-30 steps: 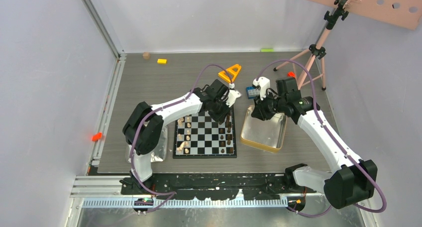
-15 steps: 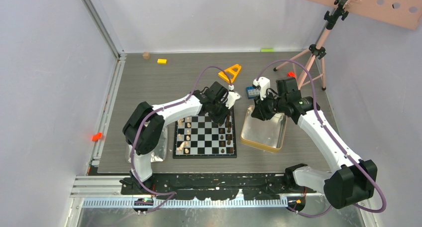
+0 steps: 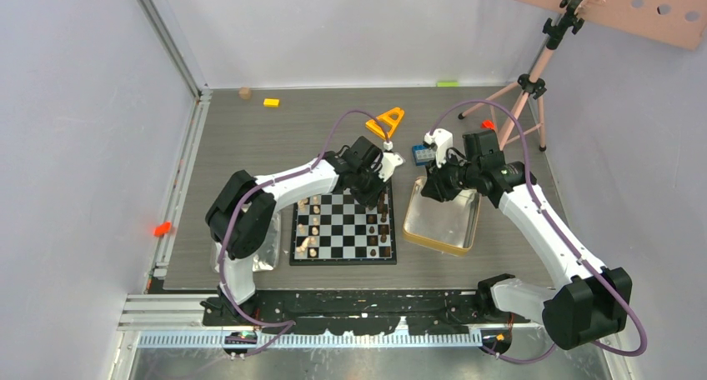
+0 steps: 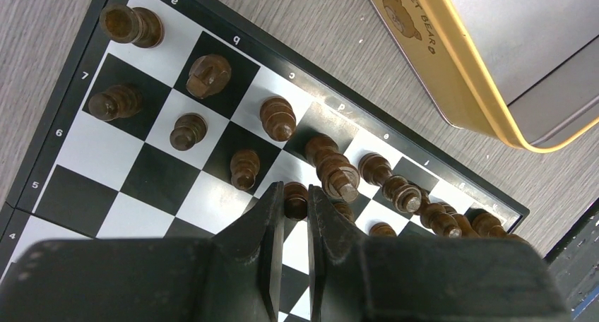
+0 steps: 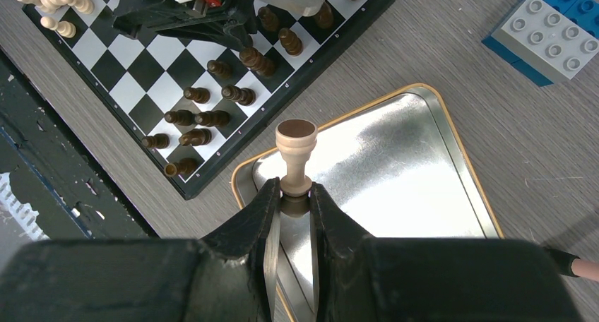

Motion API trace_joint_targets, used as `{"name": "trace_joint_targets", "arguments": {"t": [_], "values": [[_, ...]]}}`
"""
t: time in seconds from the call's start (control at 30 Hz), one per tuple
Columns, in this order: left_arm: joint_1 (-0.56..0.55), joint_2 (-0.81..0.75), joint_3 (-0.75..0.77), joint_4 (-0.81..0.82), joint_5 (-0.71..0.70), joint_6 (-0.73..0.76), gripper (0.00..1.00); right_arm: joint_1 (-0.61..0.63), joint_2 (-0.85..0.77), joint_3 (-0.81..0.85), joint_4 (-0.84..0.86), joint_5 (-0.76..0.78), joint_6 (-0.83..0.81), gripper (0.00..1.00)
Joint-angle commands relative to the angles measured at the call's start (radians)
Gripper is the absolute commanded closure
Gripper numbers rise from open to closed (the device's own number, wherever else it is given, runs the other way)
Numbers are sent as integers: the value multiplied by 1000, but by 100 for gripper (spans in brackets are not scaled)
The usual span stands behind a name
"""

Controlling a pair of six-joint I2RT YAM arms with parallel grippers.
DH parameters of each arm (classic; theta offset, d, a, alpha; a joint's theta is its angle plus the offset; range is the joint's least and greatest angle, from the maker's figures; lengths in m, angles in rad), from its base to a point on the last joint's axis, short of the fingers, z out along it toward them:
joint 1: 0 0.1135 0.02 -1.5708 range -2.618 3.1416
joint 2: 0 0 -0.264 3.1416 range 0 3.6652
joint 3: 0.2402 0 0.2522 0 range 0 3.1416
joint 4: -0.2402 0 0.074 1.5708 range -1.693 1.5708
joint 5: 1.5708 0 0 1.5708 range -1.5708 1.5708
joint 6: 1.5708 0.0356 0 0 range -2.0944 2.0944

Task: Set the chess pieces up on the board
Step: Place the chess piece on the chessboard.

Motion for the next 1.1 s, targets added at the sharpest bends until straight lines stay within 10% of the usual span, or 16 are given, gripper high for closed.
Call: {"name": "trace_joint_targets", "arguments": {"t": [0.0,1.07], "values": [[-7,-1,-5,40,26,9,92,-4,-15,-1,16,-17,3,99],[-9,-10,-19,28,11,23,76,-4,-8,2,14,-19,5,99]]}}
